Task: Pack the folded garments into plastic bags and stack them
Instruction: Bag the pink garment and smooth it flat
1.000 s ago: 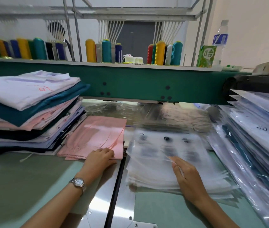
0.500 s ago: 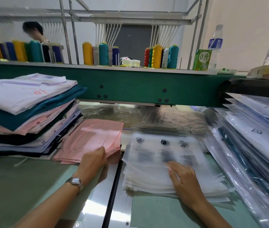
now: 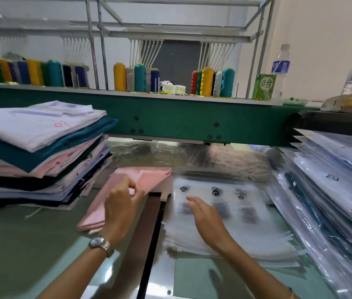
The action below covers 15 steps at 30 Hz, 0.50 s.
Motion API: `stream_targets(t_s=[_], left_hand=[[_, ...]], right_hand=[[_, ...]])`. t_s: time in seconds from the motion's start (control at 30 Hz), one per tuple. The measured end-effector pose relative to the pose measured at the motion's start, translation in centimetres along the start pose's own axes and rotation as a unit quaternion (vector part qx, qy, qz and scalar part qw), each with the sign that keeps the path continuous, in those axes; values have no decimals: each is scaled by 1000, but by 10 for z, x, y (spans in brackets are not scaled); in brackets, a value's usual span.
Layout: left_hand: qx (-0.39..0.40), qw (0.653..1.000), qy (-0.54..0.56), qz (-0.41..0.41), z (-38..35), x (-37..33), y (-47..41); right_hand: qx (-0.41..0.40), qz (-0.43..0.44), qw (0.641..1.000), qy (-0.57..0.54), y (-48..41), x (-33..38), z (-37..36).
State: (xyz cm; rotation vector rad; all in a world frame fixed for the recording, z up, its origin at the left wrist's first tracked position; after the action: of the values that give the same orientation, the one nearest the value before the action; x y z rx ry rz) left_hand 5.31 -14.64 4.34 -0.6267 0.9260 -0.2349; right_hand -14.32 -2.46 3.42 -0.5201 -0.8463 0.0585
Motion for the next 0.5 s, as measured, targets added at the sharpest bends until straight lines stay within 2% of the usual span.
stream_targets(t_s=[0.1, 0.23, 0.33, 0.43, 0.5], left_hand=[[7, 1000, 21, -21, 11, -17, 21], [20, 999, 27, -41, 25, -31, 47], [50, 998, 9, -47, 30, -31, 60], [151, 987, 7, -52, 31, -25, 67], [219, 974, 60, -8, 29, -15, 62]], right_hand=[[27, -101, 976, -193, -30, 21, -24], [33, -221, 926, -304, -59, 28, -43], [30, -285, 901, -325, -63, 24, -48], [44, -292, 913, -282, -64, 10, -51], [56, -289, 919, -262, -62, 0, -56]])
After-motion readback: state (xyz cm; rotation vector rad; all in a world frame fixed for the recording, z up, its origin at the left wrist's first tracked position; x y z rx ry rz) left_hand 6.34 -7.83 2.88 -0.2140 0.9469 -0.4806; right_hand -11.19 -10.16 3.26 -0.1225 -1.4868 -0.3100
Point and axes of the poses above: each hand's wrist, its own y-axis away from the middle knuckle, its own z-axis out of the back of the hand, x = y × z, the point moved 3 cm from there along -y, towards the middle knuckle, and after that the axes turned 14 degrees about z, right-handed, at the moved point
